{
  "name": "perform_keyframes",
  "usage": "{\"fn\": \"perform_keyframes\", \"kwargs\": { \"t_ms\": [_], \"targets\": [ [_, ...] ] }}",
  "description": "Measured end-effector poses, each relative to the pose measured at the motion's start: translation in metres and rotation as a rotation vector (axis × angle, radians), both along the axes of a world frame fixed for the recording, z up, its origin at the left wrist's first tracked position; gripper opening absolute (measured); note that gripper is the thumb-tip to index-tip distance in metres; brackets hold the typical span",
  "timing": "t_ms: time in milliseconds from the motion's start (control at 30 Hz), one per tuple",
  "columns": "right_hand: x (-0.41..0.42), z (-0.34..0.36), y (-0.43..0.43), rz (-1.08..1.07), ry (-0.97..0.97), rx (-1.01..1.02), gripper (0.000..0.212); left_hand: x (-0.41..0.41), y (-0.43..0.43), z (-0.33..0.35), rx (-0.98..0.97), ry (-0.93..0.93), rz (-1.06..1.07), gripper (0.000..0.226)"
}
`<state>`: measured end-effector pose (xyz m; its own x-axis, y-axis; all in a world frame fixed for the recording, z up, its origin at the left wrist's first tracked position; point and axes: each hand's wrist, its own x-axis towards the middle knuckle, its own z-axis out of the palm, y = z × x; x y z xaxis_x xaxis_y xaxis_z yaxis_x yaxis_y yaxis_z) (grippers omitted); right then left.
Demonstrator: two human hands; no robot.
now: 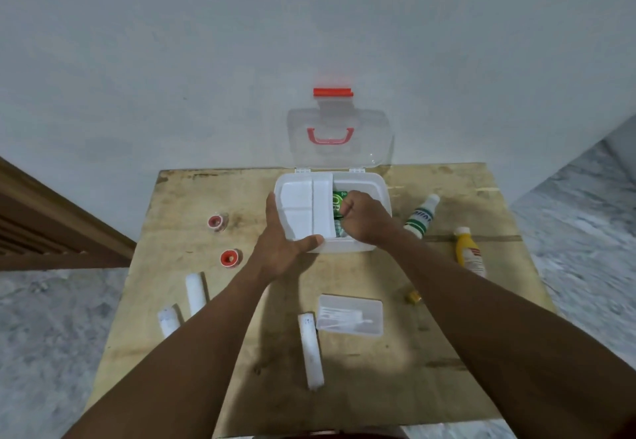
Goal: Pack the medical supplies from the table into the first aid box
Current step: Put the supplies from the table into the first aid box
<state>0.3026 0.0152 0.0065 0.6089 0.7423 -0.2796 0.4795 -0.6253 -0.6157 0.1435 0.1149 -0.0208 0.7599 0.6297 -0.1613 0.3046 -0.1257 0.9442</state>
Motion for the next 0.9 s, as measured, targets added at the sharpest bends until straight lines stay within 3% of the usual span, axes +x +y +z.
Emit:
{"fn": "perform_keyframes", "kwargs": {
  "t_ms": [167,333,467,533,633,733,900],
  "targets": [
    [0.005,-0.001,-0.009,-0.043,-0.009,0.091,0.020,0.001,-0.004,0.005,0.001,0.006,-0.034,0.095],
    [0.004,0.004,-0.029,-0.067,-0.233,0.246,0.019,0.002,-0.001,0.008,0.031,0.045,-0.043,0.105],
    [-0.017,0.014,-0.066,0.079,-0.360,0.378,0.015,0.000,-0.004,0.005,0.034,0.077,-0.032,0.112],
    [-0.031,0.014,-0.084,0.164,-0.294,0.237,0.017,-0.002,-0.004,0.005,0.042,0.091,-0.013,0.116],
    [-0.052,0.000,-0.104,0.287,-0.193,-0.192,0.060,-0.005,-0.003,0.002,0.025,0.098,-0.020,0.128],
    [-0.074,-0.019,-0.116,0.301,-0.238,-0.434,0.090,-0.007,-0.003,0.002,0.014,0.119,-0.037,0.132],
    [-0.095,-0.046,-0.128,0.237,-0.296,-0.438,0.063,-0.003,-0.001,-0.005,0.001,0.128,-0.020,0.125]
  ]
}}
